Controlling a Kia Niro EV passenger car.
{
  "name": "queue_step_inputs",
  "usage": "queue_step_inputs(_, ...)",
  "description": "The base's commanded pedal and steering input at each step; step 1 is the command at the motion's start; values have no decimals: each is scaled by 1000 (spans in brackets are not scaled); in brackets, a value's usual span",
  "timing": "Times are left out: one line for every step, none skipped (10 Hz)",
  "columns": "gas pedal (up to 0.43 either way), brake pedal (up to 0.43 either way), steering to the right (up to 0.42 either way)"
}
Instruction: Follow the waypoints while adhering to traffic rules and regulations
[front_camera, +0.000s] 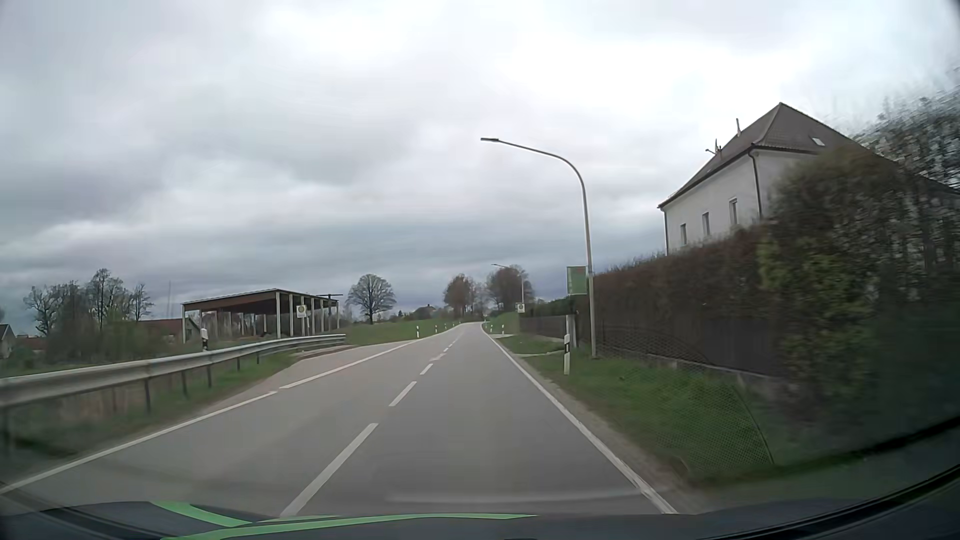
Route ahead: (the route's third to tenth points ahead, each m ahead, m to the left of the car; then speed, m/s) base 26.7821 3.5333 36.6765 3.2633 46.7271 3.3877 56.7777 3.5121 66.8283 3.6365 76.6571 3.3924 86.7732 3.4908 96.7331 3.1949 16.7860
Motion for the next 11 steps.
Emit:
queue_step_inputs(157, 0, -4)
queue_step_inputs(157, 0, -4)
queue_step_inputs(157, 0, -4)
queue_step_inputs(157, 0, -4)
queue_step_inputs(157, 0, -4)
queue_step_inputs(169, 0, -3)
queue_step_inputs(169, 0, -3)
queue_step_inputs(169, 0, -3)
queue_step_inputs(169, 0, -3)
queue_step_inputs(169, 0, -3)
queue_step_inputs(169, 0, -3)
